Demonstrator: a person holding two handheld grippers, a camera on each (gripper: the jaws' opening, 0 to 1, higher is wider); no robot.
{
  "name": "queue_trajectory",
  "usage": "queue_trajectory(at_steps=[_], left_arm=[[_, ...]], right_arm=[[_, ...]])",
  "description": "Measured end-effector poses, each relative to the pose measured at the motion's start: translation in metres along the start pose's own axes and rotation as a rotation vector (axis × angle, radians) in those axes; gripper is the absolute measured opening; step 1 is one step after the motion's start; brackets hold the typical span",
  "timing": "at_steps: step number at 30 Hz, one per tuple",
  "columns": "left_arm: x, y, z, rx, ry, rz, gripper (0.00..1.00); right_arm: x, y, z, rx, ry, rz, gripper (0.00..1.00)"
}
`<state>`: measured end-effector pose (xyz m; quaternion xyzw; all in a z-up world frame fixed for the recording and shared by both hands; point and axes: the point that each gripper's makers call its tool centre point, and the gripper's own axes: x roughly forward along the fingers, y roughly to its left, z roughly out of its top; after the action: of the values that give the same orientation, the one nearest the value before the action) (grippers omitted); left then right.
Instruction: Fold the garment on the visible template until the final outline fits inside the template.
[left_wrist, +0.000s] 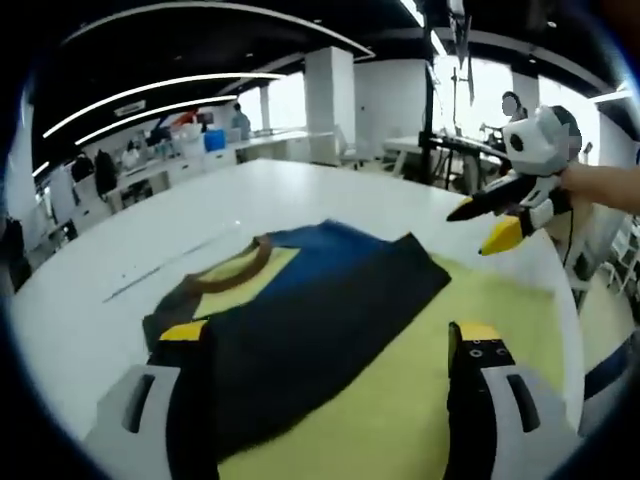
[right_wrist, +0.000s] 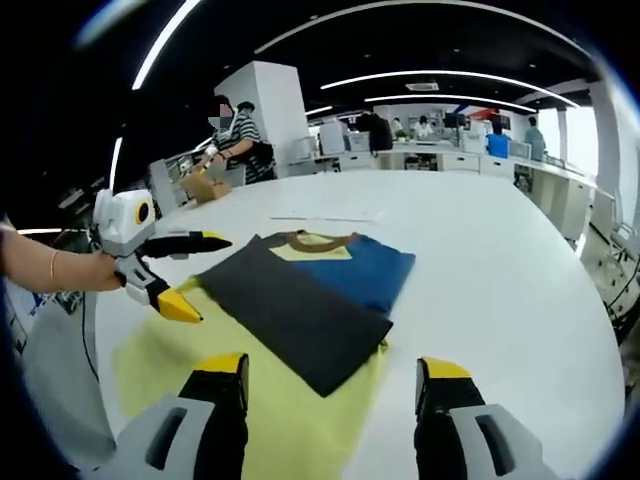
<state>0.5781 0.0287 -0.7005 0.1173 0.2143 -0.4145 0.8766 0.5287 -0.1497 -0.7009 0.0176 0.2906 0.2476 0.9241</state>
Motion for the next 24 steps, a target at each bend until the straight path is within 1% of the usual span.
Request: queue_trajectory(at_steps=[4,9,11,13,15,19,22,24], left_arm=[[-0.011,0.015,-0.011,-0.002,0.013,0.032,0.87],[-0.023,0.03,-0.026,0.012,0.048,0.066,0.74],[-0.027,0.036,-0.03,0.003,0.05,0.078,0.69],[-0.031,0.04,-0.034,-0.007,0.053,0.086,0.64],[-0.034,0.044,-0.039,-0.008,0.069,0.101,0.58],[-0.041,0.052,-0.048,0.026,0.091,0.128,0.47],[-0.045,0.058,-0.052,0.025,0.101,0.142,0.4],[-0.047,0.063,-0.057,0.034,0.117,0.155,0.36]], right_arm=[[0.006,-0.005,0.003,0.015,-0.002,-0.006,0.57],[0.015,-0.007,0.005,0.018,0.002,-0.018,0.49],[0.018,-0.007,0.005,0.021,0.004,-0.021,0.45],[0.022,-0.007,0.006,0.017,0.006,-0.03,0.43],[0.025,-0.009,0.006,0.02,0.009,-0.036,0.42],[0.03,-0.01,0.004,0.025,0.016,-0.04,0.37],[0.036,-0.013,0.002,0.032,0.025,-0.047,0.35],[0.038,-0.016,0.001,0.039,0.026,-0.053,0.32]])
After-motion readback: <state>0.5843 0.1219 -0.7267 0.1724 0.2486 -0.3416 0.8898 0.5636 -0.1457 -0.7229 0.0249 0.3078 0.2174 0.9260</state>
